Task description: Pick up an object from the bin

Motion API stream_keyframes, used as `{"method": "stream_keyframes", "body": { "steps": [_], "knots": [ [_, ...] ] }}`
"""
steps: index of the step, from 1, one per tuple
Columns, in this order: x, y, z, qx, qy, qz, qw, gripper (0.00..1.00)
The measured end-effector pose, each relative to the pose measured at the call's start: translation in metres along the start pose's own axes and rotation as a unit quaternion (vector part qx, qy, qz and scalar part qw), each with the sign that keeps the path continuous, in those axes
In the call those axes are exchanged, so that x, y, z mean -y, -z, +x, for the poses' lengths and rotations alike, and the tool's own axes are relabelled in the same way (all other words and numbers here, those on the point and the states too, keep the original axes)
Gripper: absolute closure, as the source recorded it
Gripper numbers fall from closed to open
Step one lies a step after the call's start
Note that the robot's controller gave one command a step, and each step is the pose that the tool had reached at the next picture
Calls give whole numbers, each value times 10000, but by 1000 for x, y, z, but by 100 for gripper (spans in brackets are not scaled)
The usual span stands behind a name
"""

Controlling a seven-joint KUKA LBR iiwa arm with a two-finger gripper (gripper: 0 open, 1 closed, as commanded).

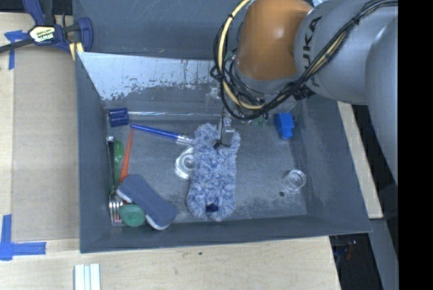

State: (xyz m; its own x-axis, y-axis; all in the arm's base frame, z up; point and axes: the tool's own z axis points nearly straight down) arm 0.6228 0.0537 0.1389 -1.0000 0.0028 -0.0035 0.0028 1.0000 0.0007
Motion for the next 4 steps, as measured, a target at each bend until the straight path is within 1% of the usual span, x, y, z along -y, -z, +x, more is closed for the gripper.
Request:
{"method": "stream_keyframes", "body": {
  "steps": [2, 3, 4],
  "knots": [
    [-3, -3, 1, 4, 85, 5, 10000, 0],
    [-4, -18, -3, 2, 794, -2, 9968, 0],
    [-44, -65, 35, 49, 946, 1, 9955, 0]
  ]
}}
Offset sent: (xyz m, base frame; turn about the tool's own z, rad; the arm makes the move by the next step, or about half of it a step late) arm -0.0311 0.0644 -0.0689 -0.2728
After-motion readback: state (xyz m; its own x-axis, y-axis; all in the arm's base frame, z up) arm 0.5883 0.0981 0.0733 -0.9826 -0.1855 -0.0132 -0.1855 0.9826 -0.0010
